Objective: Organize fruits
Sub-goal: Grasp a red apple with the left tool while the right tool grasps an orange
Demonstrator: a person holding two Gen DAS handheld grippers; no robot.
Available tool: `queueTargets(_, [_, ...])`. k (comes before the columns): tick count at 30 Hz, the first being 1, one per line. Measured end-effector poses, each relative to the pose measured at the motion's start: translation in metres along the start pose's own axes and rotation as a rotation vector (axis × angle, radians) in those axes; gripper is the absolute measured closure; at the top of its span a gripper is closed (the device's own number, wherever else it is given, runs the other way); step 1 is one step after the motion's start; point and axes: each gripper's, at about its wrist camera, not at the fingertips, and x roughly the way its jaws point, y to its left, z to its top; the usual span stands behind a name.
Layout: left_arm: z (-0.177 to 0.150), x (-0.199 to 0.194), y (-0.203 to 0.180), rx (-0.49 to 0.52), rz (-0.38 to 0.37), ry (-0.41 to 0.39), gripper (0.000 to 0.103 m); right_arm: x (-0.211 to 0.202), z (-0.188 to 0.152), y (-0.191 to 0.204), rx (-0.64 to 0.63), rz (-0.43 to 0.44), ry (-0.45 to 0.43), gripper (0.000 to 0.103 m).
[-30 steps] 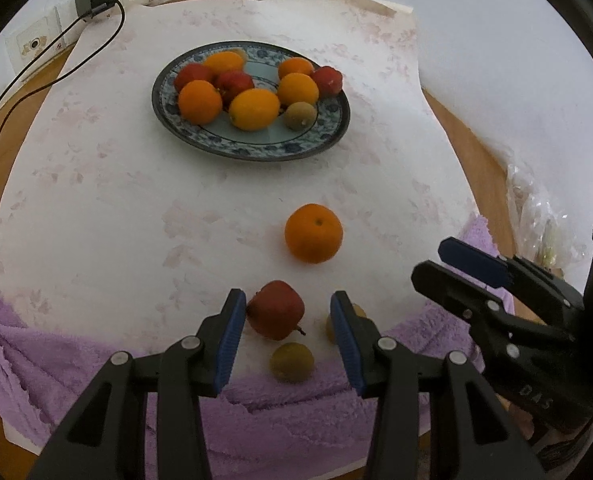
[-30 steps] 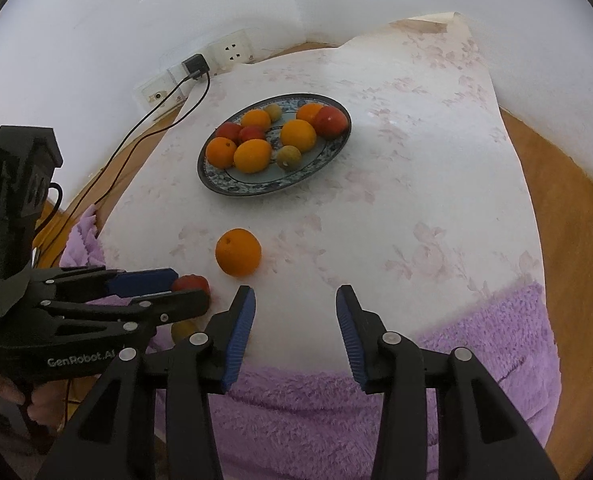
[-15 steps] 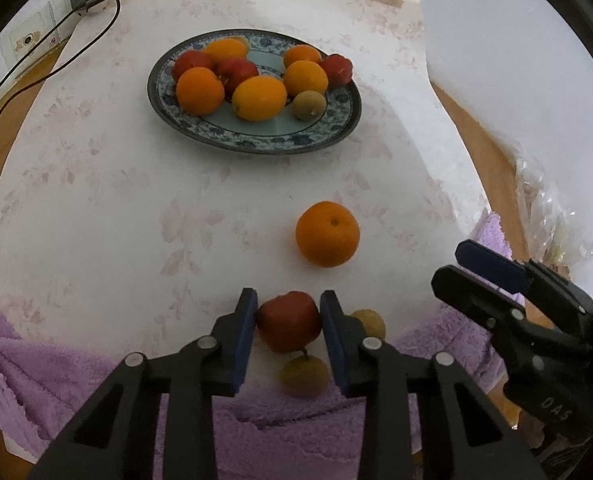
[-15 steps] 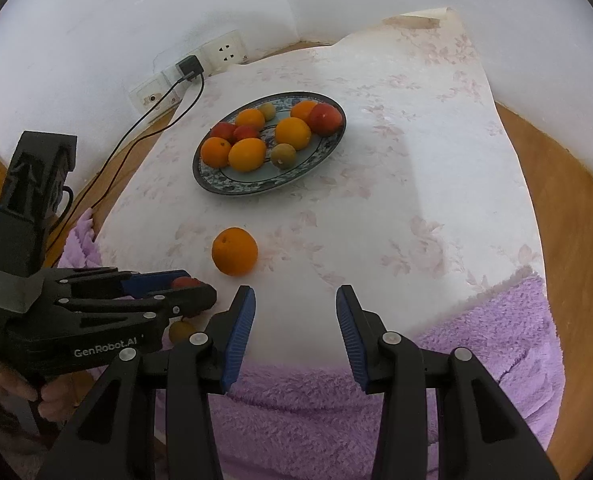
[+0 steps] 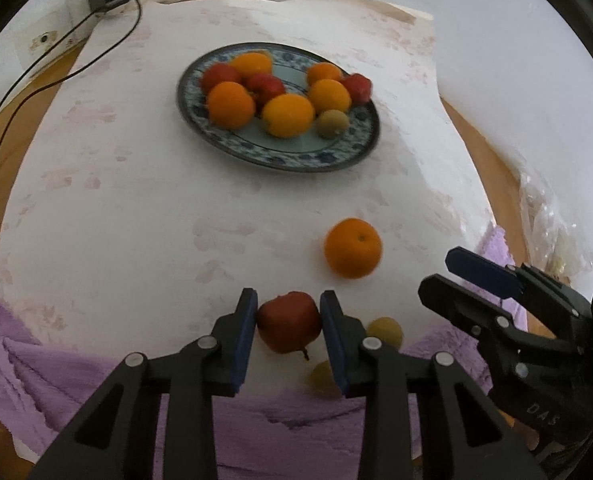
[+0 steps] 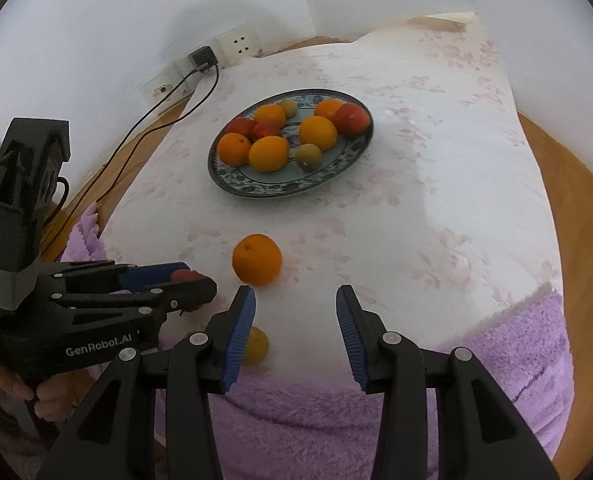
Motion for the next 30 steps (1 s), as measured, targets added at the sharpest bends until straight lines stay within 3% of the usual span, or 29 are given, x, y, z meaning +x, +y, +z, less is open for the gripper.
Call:
queueTargets(15, [0.002, -0.006, 0.029, -0.075, 0.047, -0.030, 0.069, 0.028, 0.019, 0.020, -0.066, 0.023, 0.052, 0.056])
queueTargets(30, [0.011, -0.004, 0.035, -0.082, 0.056, -0.028, 0.069, 0.046, 0.023, 0.025, -0.084, 0.049, 0.093, 0.055])
